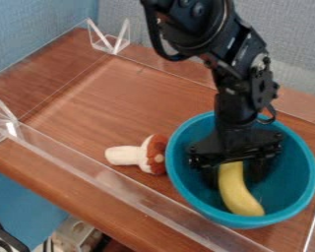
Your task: Remove the yellow object from the blue bowl and put it on the table
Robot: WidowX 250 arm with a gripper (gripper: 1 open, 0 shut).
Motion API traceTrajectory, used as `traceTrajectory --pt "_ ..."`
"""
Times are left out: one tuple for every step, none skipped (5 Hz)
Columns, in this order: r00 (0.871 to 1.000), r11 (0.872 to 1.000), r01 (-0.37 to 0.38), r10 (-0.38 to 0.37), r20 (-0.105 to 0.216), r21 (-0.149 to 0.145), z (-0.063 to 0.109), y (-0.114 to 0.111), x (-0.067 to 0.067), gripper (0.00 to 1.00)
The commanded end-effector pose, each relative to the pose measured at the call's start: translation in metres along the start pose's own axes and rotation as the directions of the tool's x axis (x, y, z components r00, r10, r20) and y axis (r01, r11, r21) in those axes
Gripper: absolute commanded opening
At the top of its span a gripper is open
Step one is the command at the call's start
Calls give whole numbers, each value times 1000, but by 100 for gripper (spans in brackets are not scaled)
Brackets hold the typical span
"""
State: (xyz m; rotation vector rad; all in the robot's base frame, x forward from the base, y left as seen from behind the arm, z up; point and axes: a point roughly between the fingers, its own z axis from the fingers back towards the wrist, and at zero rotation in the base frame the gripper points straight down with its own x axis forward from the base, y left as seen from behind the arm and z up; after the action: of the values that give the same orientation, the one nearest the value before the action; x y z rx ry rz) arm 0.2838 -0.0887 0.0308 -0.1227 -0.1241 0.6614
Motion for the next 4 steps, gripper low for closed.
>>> traceTrajectory --pt "999 999 -47 47 4 13 -9 5 -1 0" --pt "997 997 -73 73 7 17 -8 6 -6 100" --pt "996 996 -89 89 10 24 -13 14 -7 100" --pt "994 994 -105 105 14 33 -16 22 -8 100"
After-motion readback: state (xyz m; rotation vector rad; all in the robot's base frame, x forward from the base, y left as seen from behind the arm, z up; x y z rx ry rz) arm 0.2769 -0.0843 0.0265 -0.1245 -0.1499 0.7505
